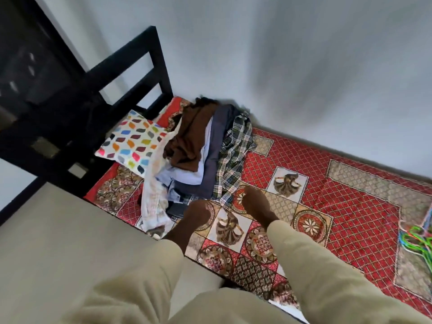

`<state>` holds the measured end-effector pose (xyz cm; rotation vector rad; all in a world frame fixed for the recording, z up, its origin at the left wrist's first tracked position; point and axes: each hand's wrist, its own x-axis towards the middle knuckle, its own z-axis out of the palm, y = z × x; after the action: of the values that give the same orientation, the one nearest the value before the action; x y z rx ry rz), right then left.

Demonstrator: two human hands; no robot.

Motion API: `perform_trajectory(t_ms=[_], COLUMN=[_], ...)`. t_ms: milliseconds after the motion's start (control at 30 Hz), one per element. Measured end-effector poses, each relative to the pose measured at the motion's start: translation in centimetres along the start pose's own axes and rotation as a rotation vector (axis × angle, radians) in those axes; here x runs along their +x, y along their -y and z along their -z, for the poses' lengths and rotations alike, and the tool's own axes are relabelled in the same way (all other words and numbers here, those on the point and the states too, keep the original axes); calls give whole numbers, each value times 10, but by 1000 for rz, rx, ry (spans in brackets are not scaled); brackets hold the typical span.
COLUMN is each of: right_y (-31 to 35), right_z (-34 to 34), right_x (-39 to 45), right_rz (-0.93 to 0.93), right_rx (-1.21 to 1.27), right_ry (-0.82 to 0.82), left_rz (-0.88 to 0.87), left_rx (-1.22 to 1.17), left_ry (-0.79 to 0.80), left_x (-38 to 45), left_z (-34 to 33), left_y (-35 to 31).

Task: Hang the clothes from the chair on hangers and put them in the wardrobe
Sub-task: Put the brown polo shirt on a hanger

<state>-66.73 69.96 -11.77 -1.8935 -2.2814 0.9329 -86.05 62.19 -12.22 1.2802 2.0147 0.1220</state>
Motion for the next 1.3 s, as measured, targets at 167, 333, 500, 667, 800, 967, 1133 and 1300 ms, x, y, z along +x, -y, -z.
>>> perform_trajectory(t_ms=[167, 333, 500, 667, 800, 967, 1133, 1300], right_y=[29, 57, 74, 93, 114, 108, 85, 85], right_z=[-10, -17, -35, -61, -71, -88, -120, -140], right_x=[59, 108, 168, 229, 272, 321, 352, 375], right_rz=[-21, -112, -212, -276, -250, -307, -345, -299], right_rx=[-12, 82, 124, 160, 108, 108, 101, 142], right_ry=[54, 74, 54, 46, 82, 108, 183, 65], left_rz=[114, 138, 64, -18, -135, -419, -267, -174], left_rx=[-60, -68, -59, 94, 302, 337, 510, 568], left_ry=[-6, -6, 38, -15, -19, -69, -161, -131], left_x=[49, 116, 211, 305, 359, 393, 429, 463], left_z=[36, 75, 109, 137, 137, 115, 90, 97], left_y=[29, 44, 48, 63, 79, 52, 52, 87])
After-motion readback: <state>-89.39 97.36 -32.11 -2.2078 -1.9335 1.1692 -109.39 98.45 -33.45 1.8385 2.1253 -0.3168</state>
